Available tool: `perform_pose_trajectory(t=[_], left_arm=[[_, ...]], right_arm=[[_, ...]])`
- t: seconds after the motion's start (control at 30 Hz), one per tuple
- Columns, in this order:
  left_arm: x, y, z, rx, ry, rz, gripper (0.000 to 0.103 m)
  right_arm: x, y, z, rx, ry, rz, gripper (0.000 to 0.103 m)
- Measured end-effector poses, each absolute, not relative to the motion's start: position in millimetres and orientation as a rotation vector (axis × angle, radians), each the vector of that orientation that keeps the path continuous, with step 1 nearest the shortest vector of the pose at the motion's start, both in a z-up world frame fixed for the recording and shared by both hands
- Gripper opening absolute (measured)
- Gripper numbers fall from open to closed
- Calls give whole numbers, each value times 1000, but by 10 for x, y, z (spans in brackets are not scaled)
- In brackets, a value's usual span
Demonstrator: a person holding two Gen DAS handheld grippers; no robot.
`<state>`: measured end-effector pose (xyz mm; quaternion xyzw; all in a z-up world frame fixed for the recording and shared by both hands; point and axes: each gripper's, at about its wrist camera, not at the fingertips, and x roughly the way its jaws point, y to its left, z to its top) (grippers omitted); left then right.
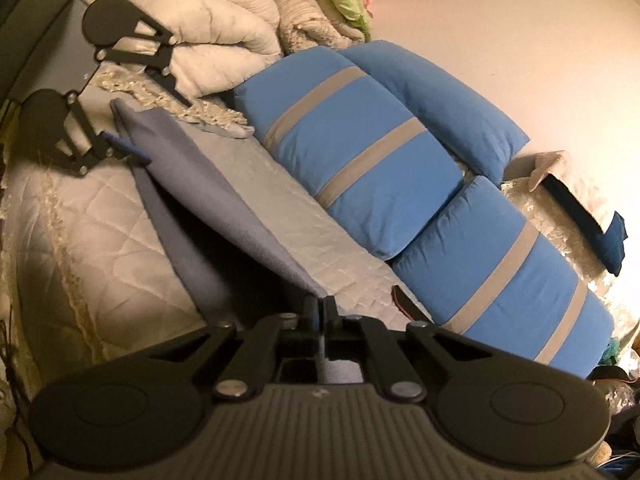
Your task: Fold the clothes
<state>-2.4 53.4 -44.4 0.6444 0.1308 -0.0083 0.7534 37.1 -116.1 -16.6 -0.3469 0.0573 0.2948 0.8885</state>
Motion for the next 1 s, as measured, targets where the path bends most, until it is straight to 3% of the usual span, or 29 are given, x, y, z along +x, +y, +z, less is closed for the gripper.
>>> perform_pose_trajectory(t=[0.17,0.2,0.33,0.4,0.53,0.7,1.0], left_arm=[[85,537,-415,1382,279,81,55],[119,550,-396,1369,282,111,55],[274,658,-225,1257,322,216,55],[398,770,-49,1143,365,244,55],[580,1148,375,903,463,264,55],[697,1926,813,391,680,205,56],[440,2959,533,-308,828,137,56]], right_arm=[[330,-1141,-337,-778,205,717,3],[320,-1138,-367,-781,221,736,21],[283,-1173,-363,-707,238,780,51],[277,-1214,-304,-627,232,788,85],[315,-1313,-225,-460,231,787,103],[336,-1384,-323,-359,219,758,103],[369,-1547,-491,-217,232,744,103]])
